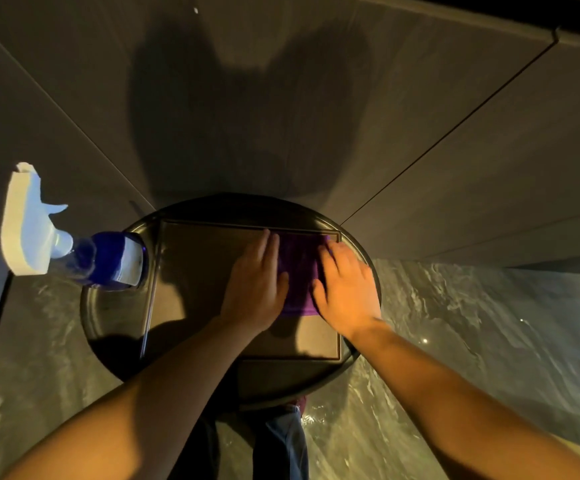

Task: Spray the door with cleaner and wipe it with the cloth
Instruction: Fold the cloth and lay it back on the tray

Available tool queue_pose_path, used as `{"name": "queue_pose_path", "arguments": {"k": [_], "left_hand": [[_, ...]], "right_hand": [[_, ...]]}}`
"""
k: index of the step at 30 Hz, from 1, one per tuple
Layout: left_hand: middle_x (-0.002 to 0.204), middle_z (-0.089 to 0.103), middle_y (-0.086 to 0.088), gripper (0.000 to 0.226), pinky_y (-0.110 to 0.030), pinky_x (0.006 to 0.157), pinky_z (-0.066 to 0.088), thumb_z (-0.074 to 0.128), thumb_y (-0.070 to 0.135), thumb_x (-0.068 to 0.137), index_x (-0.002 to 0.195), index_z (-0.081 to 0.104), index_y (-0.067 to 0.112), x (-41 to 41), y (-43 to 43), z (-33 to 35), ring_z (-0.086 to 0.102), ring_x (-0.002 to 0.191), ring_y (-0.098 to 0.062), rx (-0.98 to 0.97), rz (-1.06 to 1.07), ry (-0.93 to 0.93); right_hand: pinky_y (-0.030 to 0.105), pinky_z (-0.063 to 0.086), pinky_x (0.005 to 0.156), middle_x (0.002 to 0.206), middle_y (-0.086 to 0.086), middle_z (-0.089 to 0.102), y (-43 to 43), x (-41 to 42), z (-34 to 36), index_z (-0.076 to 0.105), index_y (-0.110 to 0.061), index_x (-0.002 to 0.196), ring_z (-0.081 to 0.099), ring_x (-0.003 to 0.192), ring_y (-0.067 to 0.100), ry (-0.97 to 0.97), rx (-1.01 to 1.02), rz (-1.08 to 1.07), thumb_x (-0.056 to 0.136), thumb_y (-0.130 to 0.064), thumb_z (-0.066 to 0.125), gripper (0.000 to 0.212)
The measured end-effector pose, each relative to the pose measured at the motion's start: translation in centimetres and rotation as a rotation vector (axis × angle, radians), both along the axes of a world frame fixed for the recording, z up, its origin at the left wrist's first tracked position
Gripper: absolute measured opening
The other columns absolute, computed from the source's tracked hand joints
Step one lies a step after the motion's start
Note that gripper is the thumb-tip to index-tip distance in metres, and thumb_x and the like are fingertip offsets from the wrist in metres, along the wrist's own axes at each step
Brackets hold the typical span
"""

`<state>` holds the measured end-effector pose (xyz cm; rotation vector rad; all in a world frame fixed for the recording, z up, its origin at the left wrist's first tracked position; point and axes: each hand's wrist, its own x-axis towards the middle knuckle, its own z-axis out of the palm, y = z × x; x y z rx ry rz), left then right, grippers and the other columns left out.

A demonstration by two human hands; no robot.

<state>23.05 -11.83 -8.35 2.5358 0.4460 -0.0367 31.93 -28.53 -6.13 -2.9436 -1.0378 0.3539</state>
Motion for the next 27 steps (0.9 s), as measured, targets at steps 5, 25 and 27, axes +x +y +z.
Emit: {"name": "queue_pose_path", "arguments": {"k": [5, 25, 27], "left_hand": [[0.167, -0.025, -0.004, 0.078, -0.047, 0.126, -0.007, 0.011, 0.061, 0.102, 0.159, -0.016, 0.015, -0.5, -0.5, -2.1, -0.020, 0.155, -0.020, 0.229, -0.197, 0.301], [0.155, 0.045, -0.005, 0.066, -0.031, 0.118, 0.031, 0.038, 0.055, 0.100, 0.154, 0.038, 0.015, -12.4, 4.1, 4.3, 0.040, 0.144, -0.018, -0.136, 0.194, 0.068], [0.143, 0.056, -0.005, 0.061, -0.034, 0.111, 0.042, 0.047, 0.053, 0.099, 0.146, 0.049, 0.014, -15.0, 5.2, 5.2, 0.051, 0.134, -0.020, -0.179, 0.325, 0.045]], "right_hand": [[0.045, 0.003, 0.129, 0.167, 0.011, -0.021, -0.8, -0.4, -1.9, -0.012, -0.010, 0.158, -0.017, 0.155, 0.027, 0.062, -0.205, 0.082, 0.103, -0.057, 0.015, 0.077], [0.049, 0.024, 0.122, 0.171, 0.004, 0.011, 4.6, -5.9, 1.7, 0.017, -0.020, 0.160, 0.008, 0.158, 0.025, 0.110, -0.105, 0.051, 0.098, -0.061, 0.033, 0.076], [0.050, 0.025, 0.121, 0.171, 0.003, 0.009, 5.9, -6.8, 1.4, 0.014, -0.020, 0.160, 0.007, 0.158, 0.025, 0.137, -0.109, 0.013, 0.098, -0.063, 0.032, 0.078]]}}
